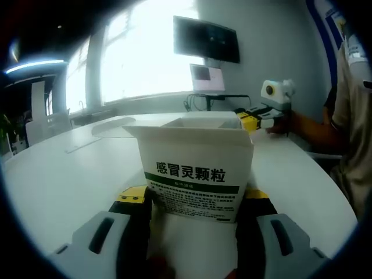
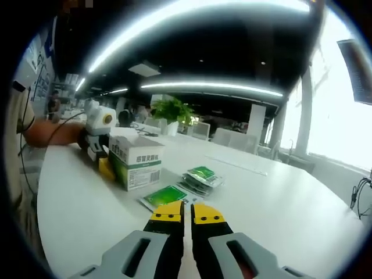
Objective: Take out ganmaoling bag from box put it on table
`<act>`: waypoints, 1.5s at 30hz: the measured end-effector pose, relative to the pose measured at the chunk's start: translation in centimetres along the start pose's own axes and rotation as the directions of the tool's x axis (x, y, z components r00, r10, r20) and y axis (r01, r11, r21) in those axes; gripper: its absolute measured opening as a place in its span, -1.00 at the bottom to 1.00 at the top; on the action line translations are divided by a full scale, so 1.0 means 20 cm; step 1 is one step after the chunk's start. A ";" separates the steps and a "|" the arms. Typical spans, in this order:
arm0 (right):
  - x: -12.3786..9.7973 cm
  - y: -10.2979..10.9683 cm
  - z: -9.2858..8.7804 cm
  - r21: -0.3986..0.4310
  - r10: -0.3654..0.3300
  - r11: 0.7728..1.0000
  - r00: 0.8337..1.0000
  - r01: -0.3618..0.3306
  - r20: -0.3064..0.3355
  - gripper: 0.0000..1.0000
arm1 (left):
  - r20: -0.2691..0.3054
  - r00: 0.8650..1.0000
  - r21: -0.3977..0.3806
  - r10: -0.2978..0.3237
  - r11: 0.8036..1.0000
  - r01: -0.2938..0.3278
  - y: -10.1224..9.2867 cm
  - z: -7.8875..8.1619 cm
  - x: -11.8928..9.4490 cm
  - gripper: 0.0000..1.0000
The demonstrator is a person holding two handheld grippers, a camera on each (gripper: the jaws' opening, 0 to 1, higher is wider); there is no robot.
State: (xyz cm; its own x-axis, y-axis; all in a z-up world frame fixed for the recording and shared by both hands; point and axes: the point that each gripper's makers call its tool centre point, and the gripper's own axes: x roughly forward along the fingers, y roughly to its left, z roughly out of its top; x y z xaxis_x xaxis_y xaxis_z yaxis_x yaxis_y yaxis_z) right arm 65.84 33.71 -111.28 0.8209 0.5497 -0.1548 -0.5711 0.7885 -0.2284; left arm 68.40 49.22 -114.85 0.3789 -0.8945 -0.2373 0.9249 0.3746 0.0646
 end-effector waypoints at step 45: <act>0.46 0.56 0.39 -0.215 0.526 0.758 0.772 -0.616 -0.356 -0.92 | -0.003 1.000 0.000 0.002 1.000 -0.002 0.00 0.00 0.00 -0.01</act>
State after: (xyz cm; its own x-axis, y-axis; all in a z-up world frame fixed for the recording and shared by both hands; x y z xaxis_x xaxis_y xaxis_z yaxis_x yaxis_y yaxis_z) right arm 67.02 49.84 -107.78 0.3347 0.7412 -0.5819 -0.9376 0.1999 -0.2846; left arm 68.41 49.27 -114.89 0.3811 -0.8929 -0.2399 0.9240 0.3768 0.0655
